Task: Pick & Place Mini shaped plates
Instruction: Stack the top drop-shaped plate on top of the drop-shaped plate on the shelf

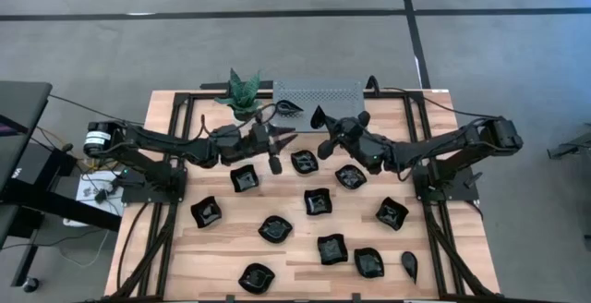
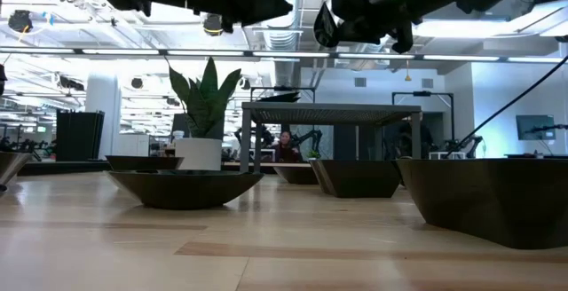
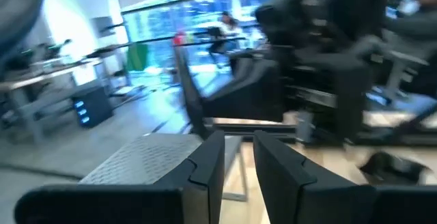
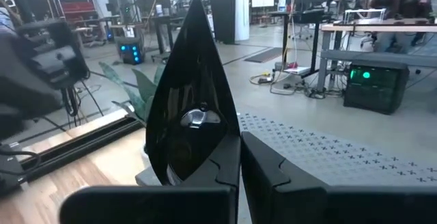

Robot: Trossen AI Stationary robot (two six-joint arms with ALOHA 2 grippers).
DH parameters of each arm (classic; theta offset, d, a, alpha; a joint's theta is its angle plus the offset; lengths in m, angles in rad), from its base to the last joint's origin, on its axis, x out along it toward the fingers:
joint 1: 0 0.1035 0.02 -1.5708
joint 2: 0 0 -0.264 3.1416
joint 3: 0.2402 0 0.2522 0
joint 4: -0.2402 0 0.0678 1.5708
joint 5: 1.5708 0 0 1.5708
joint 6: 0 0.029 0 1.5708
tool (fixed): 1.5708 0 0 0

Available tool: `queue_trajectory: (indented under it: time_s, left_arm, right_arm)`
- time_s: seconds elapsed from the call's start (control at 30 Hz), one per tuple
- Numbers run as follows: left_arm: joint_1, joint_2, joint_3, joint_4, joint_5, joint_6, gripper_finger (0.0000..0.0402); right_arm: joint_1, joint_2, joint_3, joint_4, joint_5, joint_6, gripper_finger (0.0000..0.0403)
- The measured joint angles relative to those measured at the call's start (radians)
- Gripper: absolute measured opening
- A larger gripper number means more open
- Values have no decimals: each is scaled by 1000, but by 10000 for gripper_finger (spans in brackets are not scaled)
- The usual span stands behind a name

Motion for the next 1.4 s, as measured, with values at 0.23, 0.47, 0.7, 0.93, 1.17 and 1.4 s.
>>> queue_trajectory:
  time_s: [0.23,0.47,0.7,0.93,1.17,1.4]
  left_arm:
    - [13,125,0,208,-22,-59,81]
    - [13,175,1,312,-22,-62,81]
    - [28,175,30,315,-33,-63,81]
    - [39,175,32,314,17,-62,81]
    - [44,175,32,314,9,-47,81]
    - [43,188,39,316,5,-47,81]
  right_arm:
    - [-1,0,0,2,-1,2,2]
    - [-11,0,0,2,-1,-28,2]
    - [-44,0,0,26,-72,-60,3]
    - [-54,0,0,25,-204,-98,1]
    - [-54,0,0,25,-220,-132,1]
    - [-67,1,0,66,-241,-182,1]
